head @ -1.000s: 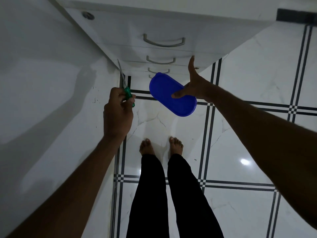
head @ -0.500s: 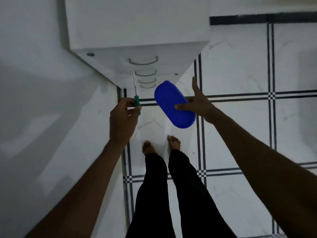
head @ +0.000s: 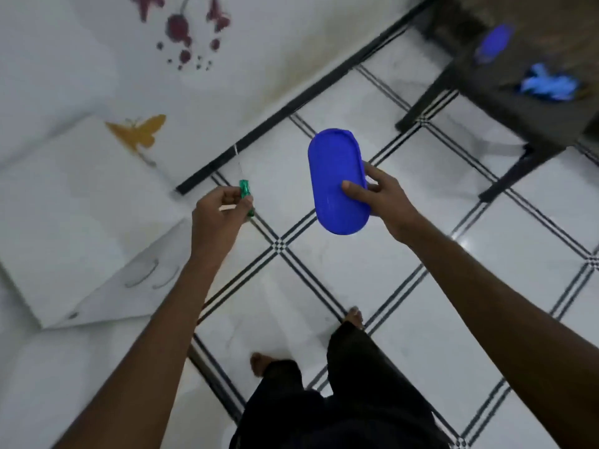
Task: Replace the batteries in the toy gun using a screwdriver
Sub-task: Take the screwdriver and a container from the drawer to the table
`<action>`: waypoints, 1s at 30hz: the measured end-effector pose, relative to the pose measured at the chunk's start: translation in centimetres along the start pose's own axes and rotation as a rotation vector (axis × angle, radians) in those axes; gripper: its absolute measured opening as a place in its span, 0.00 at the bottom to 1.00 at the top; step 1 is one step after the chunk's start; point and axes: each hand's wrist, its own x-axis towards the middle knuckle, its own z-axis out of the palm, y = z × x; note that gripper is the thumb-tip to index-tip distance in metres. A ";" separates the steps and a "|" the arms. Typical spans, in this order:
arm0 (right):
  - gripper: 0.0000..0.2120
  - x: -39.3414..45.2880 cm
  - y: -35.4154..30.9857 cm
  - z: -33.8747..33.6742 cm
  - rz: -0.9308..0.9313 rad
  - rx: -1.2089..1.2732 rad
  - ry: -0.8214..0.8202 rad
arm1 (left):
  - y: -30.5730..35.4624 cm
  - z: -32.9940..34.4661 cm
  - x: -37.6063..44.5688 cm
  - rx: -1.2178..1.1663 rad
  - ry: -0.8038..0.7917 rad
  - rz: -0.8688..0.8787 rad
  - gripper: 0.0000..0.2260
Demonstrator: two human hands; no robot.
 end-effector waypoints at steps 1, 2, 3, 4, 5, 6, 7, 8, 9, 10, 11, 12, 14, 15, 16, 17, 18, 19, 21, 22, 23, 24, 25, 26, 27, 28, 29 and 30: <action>0.24 -0.1 -0.7 -2.4 -0.019 0.015 0.033 | 1.9 2.0 0.6 -0.003 -0.018 0.030 0.05; 0.22 -0.3 -1.9 -5.9 -0.046 0.029 0.082 | 4.5 5.0 1.3 -0.006 -0.056 0.063 0.03; 0.22 -0.5 -2.5 -8.7 -0.061 0.047 0.123 | 6.5 7.8 1.5 -0.001 -0.091 0.085 0.03; 0.21 -0.9 -3.2 -12.3 -0.078 0.060 0.171 | 8.9 11.1 1.9 -0.002 -0.130 0.115 0.05; 0.21 -1.4 -3.6 -15.9 -0.092 0.058 0.219 | 11.2 14.6 2.1 -0.005 -0.171 0.132 0.05; 0.21 -1.8 -3.8 -18.5 -0.106 0.060 0.259 | 12.9 17.2 2.3 -0.014 -0.210 0.150 0.04; 0.21 -2.2 -4.3 -21.4 -0.127 0.059 0.304 | 14.9 20.1 2.7 -0.028 -0.246 0.167 0.04; 0.21 -2.5 -4.8 -24.1 -0.145 0.060 0.345 | 16.6 22.8 3.1 -0.043 -0.278 0.176 0.04; 0.20 -2.8 -5.3 -27.1 -0.167 0.066 0.378 | 18.6 25.7 3.6 -0.051 -0.310 0.184 0.04; 0.19 -3.0 -5.5 -29.4 -0.178 0.069 0.409 | 20.2 28.1 3.9 -0.045 -0.343 0.197 0.03; 0.19 -3.1 -5.7 -32.1 -0.186 0.076 0.456 | 21.9 30.8 4.3 -0.036 -0.384 0.221 0.03; 0.20 -3.1 -5.9 -34.6 -0.195 0.095 0.506 | 23.5 33.5 4.9 -0.016 -0.429 0.248 0.03; 0.22 -2.6 -5.9 -38.5 -0.200 0.138 0.585 | 25.8 38.0 6.3 0.018 -0.493 0.282 0.03; 0.22 -2.2 -5.8 -40.4 -0.205 0.155 0.620 | 27.0 40.3 7.0 0.030 -0.518 0.297 0.03; 0.23 -1.6 -5.7 -42.4 -0.217 0.176 0.646 | 28.0 42.6 7.8 0.047 -0.543 0.315 0.04; 0.23 -0.8 -5.7 -44.3 -0.224 0.196 0.665 | 28.9 45.0 8.8 0.056 -0.565 0.329 0.04; 0.24 -0.1 -5.7 -45.7 -0.223 0.215 0.683 | 29.5 46.8 9.7 0.062 -0.579 0.331 0.05; 0.25 1.0 -5.9 -47.3 -0.215 0.231 0.705 | 30.3 48.9 10.9 0.066 -0.589 0.338 0.06; 0.26 3.2 -6.0 -50.3 -0.199 0.262 0.740 | 31.5 52.6 13.2 0.087 -0.604 0.360 0.07; 0.26 5.0 -6.0 -52.5 -0.196 0.266 0.761 | 32.4 55.1 15.0 0.104 -0.611 0.375 0.08; 0.25 5.9 -5.9 -53.5 -0.190 0.261 0.766 | 32.7 56.5 16.1 0.119 -0.610 0.393 0.08; 0.25 7.3 -6.1 -55.0 -0.176 0.259 0.766 | 33.5 58.4 17.7 0.130 -0.609 0.393 0.08; 0.26 8.5 -6.2 -56.3 -0.156 0.260 0.764 | 34.0 60.0 19.2 0.132 -0.606 0.389 0.08; 0.27 10.0 -6.4 -57.8 -0.141 0.263 0.763 | 35.0 61.7 20.9 0.143 -0.610 0.378 0.07; 0.28 11.1 -6.5 -59.0 -0.131 0.261 0.763 | 35.5 63.0 22.3 0.152 -0.613 0.375 0.07; 0.29 12.3 -6.9 -60.6 -0.124 0.255 0.774 | 36.3 64.6 23.8 0.169 -0.610 0.384 0.07; 0.30 13.7 -7.1 -62.2 -0.109 0.264 0.785 | 37.0 66.4 25.4 0.190 -0.619 0.398 0.07; 0.31 14.6 -7.3 -63.5 -0.090 0.269 0.794 | 37.7 67.7 26.4 0.214 -0.621 0.402 0.06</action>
